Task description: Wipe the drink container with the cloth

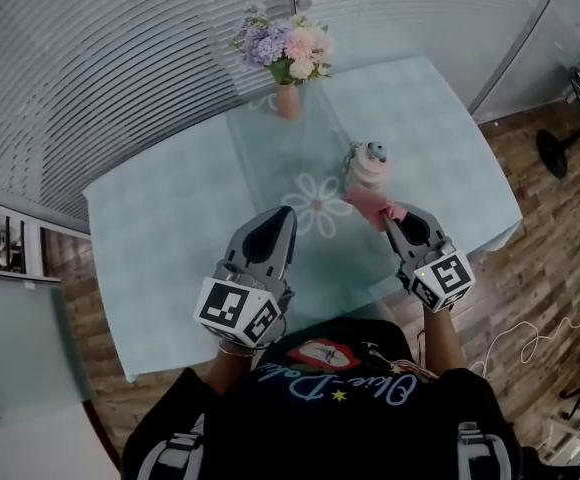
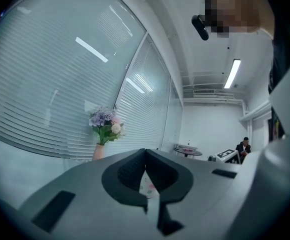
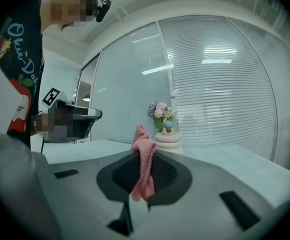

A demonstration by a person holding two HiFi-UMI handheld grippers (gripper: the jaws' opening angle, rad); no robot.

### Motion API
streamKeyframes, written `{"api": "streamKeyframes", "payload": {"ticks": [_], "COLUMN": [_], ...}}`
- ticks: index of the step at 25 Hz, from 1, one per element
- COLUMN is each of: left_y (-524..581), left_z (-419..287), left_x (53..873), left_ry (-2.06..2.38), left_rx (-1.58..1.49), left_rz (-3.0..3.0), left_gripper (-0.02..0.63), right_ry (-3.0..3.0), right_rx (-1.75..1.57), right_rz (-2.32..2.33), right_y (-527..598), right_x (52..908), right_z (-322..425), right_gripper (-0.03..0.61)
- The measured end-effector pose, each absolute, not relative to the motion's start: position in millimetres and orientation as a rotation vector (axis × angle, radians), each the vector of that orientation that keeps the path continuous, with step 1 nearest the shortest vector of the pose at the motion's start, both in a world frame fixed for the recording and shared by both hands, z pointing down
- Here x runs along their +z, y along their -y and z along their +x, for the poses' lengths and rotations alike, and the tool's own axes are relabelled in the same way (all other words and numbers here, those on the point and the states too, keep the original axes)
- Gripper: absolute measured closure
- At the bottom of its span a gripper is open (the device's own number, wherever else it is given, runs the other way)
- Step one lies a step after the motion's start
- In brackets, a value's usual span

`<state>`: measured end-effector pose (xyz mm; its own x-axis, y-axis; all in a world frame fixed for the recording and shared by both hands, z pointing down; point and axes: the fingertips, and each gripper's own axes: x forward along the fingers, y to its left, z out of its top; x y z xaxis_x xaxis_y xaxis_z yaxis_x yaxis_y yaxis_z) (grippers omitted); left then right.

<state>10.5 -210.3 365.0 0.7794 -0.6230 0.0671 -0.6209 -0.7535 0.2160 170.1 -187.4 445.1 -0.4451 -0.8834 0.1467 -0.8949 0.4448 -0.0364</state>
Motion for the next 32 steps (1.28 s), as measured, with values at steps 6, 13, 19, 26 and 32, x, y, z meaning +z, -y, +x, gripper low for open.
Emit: {"api": "streamKeyframes", "payload": {"ticks": [6,13,19,26,32], "left_y": [211.2,209.3,201.2,194.5,186.1], "left_z": [6.8,23.5,48.6,48.8,42.6], "left_x": [369.0,368.1,365.6,366.6,368.0], "left_ry": [1.094,1.295,1.388,1.506,1.592], "left_rx": [-0.015,-0.024,-0.007,0.009,0.029], "left_rz": [2.705,2.633,2.591,2.527,2.479], "left_gripper": [0.609,0.609,0.609,0.609,0.609], "right_ry": [2.598,2.614,2.588,2.544,2.516], "right_rx": [0.099,0.25,0.342,0.374,0.406], "right_rz": [1.552,1.602,1.511,1.346,1.264], "right_y": [208.5,238.7,250.8,255.1,260.5], "right_x": [433.0,442.9,469.9,504.6,527.6], "right_z": [191.2,220.8,236.3,233.9,229.7], "right_gripper": [0.554,0.554,0.552,0.554,0.554]}}
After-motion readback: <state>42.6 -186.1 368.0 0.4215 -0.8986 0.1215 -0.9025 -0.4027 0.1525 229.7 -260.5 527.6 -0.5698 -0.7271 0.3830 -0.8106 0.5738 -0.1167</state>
